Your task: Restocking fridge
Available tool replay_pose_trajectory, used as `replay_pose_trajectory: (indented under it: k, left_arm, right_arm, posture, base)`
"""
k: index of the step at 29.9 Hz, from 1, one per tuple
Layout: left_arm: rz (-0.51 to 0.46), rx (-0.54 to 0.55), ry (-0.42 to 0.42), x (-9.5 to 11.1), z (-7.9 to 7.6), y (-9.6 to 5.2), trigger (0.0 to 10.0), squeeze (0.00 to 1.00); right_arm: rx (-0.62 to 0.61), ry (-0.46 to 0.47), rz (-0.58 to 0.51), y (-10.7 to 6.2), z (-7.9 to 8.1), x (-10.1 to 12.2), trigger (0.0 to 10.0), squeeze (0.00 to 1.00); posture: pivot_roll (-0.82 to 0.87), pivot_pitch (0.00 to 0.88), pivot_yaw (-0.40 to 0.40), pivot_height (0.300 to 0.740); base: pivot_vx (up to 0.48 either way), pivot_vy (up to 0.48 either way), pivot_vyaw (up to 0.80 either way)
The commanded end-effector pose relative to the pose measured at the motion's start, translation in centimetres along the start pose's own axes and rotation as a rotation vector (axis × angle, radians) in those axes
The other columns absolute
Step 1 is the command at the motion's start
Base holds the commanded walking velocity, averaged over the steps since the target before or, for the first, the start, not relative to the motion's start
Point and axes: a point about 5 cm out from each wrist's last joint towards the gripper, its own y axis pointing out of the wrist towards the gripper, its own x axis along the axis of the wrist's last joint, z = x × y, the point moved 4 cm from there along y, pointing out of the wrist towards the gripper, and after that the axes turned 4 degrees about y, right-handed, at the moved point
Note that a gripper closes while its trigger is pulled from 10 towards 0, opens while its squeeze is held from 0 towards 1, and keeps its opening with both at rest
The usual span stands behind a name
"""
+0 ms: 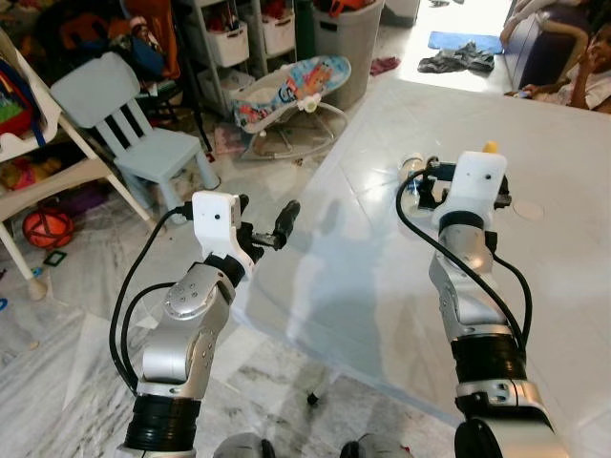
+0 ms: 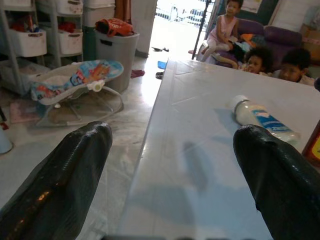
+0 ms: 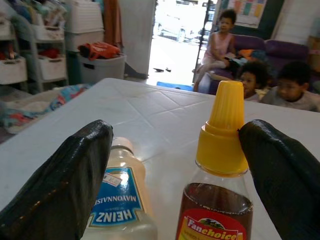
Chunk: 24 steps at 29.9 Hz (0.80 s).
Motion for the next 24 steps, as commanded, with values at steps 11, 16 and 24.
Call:
replay_pose_trajectory:
  k: [11, 16, 24]
  left_arm:
    - [-0.005, -0.032, 0.002, 0.4, -0.4, -0.1, 10.0, 0.0]
    - [-0.007, -0.044, -0.003, 0.4, -0.6, 0.0, 10.0, 0.0]
    - [0.009, -0.095, -0.012, 0.1, -1.5, -0.2, 10.0, 0.0]
  right_arm:
    - [-0.05, -0.028, -0.037, -0.2, -0.5, 0.7, 10.0, 0.0]
    - [-0.096, -0.075, -0.084, -0.5, -1.6, 1.8, 10.0, 0.0]
    - [-0.14, -0.103, -0.062, -0.7, -3.3, 1.0, 10.0, 0.0]
  posture:
    - [-0.01, 0.037, 0.07, 0.74]
    - [-0.01, 0.037, 0.069, 0.74]
    - [-0.01, 0.039, 0.072, 0.74]
  base:
    - [0.0, 0.0, 0.0]
    - [0.0, 0.0, 0.0]
    - [0.0, 0.0, 0.0]
